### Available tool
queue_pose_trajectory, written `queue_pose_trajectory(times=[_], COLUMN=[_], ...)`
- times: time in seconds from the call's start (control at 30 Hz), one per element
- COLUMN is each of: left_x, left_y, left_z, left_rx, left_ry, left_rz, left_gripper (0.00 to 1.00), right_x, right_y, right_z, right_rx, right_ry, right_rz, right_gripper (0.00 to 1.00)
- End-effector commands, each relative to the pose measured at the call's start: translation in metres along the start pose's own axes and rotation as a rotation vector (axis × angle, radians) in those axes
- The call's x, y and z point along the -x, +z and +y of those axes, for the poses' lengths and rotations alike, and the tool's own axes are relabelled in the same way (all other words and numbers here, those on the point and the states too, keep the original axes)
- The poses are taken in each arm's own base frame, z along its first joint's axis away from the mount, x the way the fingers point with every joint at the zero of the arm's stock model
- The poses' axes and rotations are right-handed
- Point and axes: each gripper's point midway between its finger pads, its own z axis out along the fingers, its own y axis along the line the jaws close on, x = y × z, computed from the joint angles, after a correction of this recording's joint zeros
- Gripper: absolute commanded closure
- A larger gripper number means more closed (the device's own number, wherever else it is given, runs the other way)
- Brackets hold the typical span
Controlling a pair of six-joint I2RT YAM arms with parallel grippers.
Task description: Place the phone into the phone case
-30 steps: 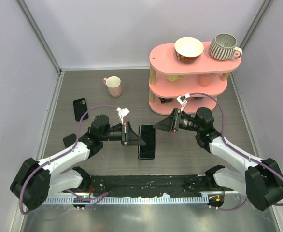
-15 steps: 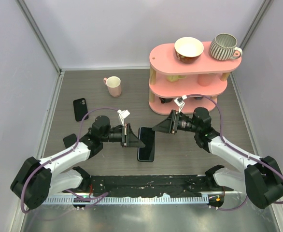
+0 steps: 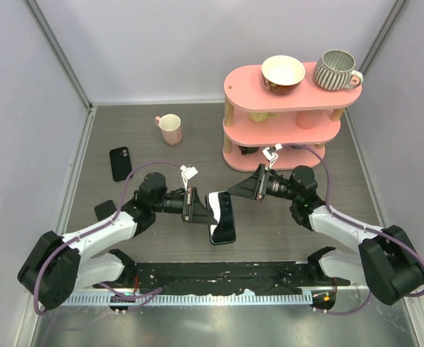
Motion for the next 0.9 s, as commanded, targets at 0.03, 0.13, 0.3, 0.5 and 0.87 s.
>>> queue_pose_trajectory(times=[0.03,0.13,0.3,0.5,0.87], left_x=[0.046,0.050,0.058,0.049,0.048], left_y=[0.006,0.008,0.014,0.020,0.018], left_z=[-0.025,-0.024,-0.027,-0.034,-0.034], left_rx=[-0.022,-0.017,-0.011,-0.106,-0.078], left_ry=[0.212,0.224,0.242,0.247,0.400], left_rz=[-0.150,-0.151,-0.122,-0.030,0.037], left_gripper=[1.00,1.00,1.00,1.00,1.00], right_x=[-0.059,-0.060,-0.061,-0.065,-0.076], right_y=[-0.003,-0.001,-0.004,-0.007,-0.012], right_z=[0.046,0.025,0.022,0.041,0.058], right_rx=[0.149,0.023,-0.005,0.111,0.193], right_ry=[-0.016,-0.061,-0.094,-0.062,-0.032], right_rz=[0.292,0.301,0.306,0.301,0.310], right_gripper=[0.53,0.53,0.53,0.54,0.56])
